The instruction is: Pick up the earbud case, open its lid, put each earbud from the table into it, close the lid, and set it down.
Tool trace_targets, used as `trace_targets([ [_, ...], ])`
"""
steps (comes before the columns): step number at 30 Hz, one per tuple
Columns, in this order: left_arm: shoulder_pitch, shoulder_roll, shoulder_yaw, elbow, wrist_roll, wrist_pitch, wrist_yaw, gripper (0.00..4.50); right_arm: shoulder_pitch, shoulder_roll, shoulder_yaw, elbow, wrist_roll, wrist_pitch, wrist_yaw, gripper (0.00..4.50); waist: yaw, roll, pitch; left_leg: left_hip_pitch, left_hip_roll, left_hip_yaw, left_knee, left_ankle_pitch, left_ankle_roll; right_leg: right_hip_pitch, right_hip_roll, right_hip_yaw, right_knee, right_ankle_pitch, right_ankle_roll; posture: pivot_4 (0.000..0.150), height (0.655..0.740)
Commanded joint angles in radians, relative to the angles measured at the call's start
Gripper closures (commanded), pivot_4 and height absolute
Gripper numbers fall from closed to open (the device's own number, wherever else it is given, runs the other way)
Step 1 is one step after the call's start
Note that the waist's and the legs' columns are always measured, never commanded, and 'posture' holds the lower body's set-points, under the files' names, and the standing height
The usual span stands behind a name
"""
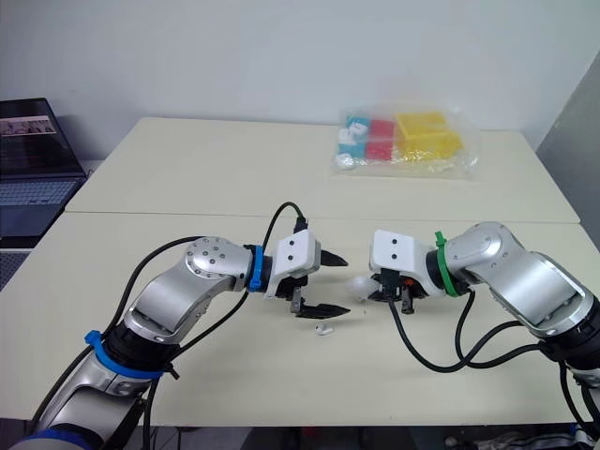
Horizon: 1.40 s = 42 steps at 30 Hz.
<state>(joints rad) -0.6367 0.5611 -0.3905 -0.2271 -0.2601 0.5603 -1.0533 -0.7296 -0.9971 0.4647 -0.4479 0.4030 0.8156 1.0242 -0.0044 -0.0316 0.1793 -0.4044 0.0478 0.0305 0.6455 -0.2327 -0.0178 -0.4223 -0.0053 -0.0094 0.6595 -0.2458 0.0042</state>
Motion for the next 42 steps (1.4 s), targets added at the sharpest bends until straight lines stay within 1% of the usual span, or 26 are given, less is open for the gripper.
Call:
trace_targets([
  [1,-0.025,-0.012,-0.005,-0.001,0.014,-0.034,-0.014,0.00,-0.012,0.019,-0.054,-0.030,0.003,0.021,0.013,3.73,0.000,0.000,0.000,0.000,0.000,0.000,0.000,0.000,0.000,0.000,0.000,0.000,0.000,0.000,0.000,0.150,0.7400],
  [9,-0.044,-0.038,-0.003,0.009,0.021,-0.022,-0.022,0.00,-0.011,0.044,-0.060,-0.030,-0.024,0.031,0.025,3.73,0.001,0.000,0.000,0.000,0.000,0.000,0.000,0.000,0.000,0.000,0.000,0.000,0.001,0.000,0.000,0.150,0.7400],
  [12,-0.048,-0.044,-0.004,0.012,0.025,-0.016,-0.024,0.64,-0.011,0.054,-0.062,-0.031,-0.031,0.037,0.029,3.73,0.000,0.000,0.000,0.000,0.000,0.000,0.001,0.000,0.000,0.000,0.000,0.000,0.002,0.000,0.000,0.150,0.7400],
  [15,-0.048,-0.048,-0.008,0.011,0.028,-0.007,-0.026,1.56,-0.012,0.061,-0.063,-0.030,-0.035,0.041,0.031,3.73,0.000,0.000,0.000,0.001,0.000,0.000,0.000,0.000,0.000,0.000,0.000,0.000,0.002,0.000,0.000,0.150,0.7400],
  [20,-0.041,-0.056,-0.019,0.005,0.042,0.006,-0.018,3.26,-0.017,0.072,-0.067,-0.031,-0.033,0.051,0.029,3.73,0.000,0.000,0.000,0.001,0.000,0.000,0.001,0.000,0.000,0.000,0.000,0.000,0.002,0.000,0.000,0.150,0.7400],
  [21,-0.040,-0.056,-0.021,0.005,0.044,0.009,-0.016,3.55,-0.018,0.075,-0.068,-0.032,-0.033,0.053,0.029,3.73,0.000,0.000,0.000,0.001,0.000,0.000,0.001,0.000,0.000,0.000,0.000,0.000,0.002,0.000,0.000,0.150,0.7400],
  [22,-0.039,-0.057,-0.022,0.004,0.045,0.011,-0.015,3.74,-0.019,0.079,-0.069,-0.032,-0.033,0.056,0.028,3.73,0.000,0.000,0.000,0.001,0.000,0.000,0.001,0.000,0.000,0.000,0.000,0.000,0.002,0.000,0.000,0.150,0.7400],
  [33,-0.025,-0.054,-0.026,-0.005,0.048,0.027,-0.013,3.74,-0.011,0.087,-0.088,-0.043,-0.038,0.054,0.042,3.73,0.000,0.000,0.000,0.001,0.000,0.000,0.001,0.000,0.000,0.000,0.000,0.000,0.003,0.000,0.000,0.150,0.7400],
  [34,-0.022,-0.053,-0.023,-0.003,0.046,0.028,-0.012,3.74,-0.003,0.074,-0.088,-0.045,-0.045,0.035,0.056,3.00,0.000,0.000,0.000,0.001,0.000,0.000,0.001,0.000,0.000,0.000,0.000,0.000,0.003,0.000,0.000,0.150,0.7400],
  [35,-0.021,-0.053,-0.021,-0.002,0.045,0.029,-0.012,3.74,0.003,0.064,-0.088,-0.045,-0.051,0.020,0.066,2.77,0.000,0.000,0.000,0.001,0.000,0.000,0.001,0.000,0.000,0.000,0.000,0.000,0.003,0.000,0.000,0.150,0.7400],
  [39,0.000,-0.052,0.002,0.009,0.023,0.044,-0.008,3.74,0.030,0.022,-0.105,-0.042,-0.078,-0.025,0.083,1.29,0.001,0.000,0.000,0.001,0.000,0.000,0.001,0.000,0.000,0.001,0.000,0.000,0.003,0.000,0.000,0.150,0.7400],
  [42,0.027,-0.051,0.034,0.024,0.000,0.056,0.001,3.74,0.048,-0.010,-0.156,-0.043,-0.066,-0.055,0.106,0.19,0.000,0.000,0.000,0.002,0.000,0.000,0.001,0.000,0.000,0.001,0.000,0.000,0.004,0.000,0.000,0.150,0.7400],
])
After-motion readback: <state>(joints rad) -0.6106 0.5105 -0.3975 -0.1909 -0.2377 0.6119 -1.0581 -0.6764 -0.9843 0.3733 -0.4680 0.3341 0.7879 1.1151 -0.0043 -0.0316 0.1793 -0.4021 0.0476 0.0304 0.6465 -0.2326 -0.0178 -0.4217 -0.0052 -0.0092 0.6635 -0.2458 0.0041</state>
